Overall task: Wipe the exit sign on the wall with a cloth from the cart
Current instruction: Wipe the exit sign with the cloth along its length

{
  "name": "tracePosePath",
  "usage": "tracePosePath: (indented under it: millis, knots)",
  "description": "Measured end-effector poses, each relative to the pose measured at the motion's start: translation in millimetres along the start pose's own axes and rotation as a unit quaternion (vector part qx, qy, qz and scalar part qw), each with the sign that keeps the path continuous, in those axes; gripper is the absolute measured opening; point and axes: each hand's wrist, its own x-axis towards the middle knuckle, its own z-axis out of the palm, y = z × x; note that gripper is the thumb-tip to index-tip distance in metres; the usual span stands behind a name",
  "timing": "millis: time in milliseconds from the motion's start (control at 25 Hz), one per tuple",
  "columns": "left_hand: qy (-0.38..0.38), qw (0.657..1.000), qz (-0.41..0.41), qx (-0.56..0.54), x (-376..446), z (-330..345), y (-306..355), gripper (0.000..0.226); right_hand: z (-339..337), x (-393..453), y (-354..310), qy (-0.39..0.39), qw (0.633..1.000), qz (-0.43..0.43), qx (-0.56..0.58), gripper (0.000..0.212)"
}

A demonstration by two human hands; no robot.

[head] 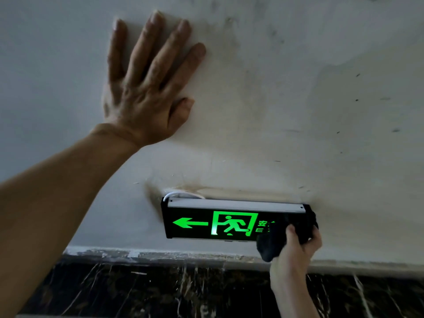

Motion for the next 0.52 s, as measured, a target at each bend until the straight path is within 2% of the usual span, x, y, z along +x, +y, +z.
tracePosePath:
  millis: [80, 120, 240, 400, 520]
  knots:
    - [-0.001, 1.0, 0.001, -0.001, 1, 0, 1, 0.065, 38, -23, 15, -0.058, 0.997, -0.027, -0.05, 0.048]
    - [0.0, 1.0, 0.002, -0.001, 1, 0, 1, 0.064, 50, -42, 20, -0.08, 0.987, -0.058, -0.129, 0.048]
    - [0.001, 1.0, 0.004, -0.002, 1, 1, 0, 0.064, 83, -89, 43, -0.153, 0.958, -0.137, -0.202, 0.046]
    - [-0.003, 1.0, -0.001, -0.008, 2, 0, -1, 0.061, 123, -148, 58, -0.234, 0.923, -0.189, -0.241, 0.039]
    - [0.0, 1.0, 0.0, -0.011, 3, -1, 2, 0.06, 132, -160, 66, -0.259, 0.904, -0.211, -0.266, 0.039]
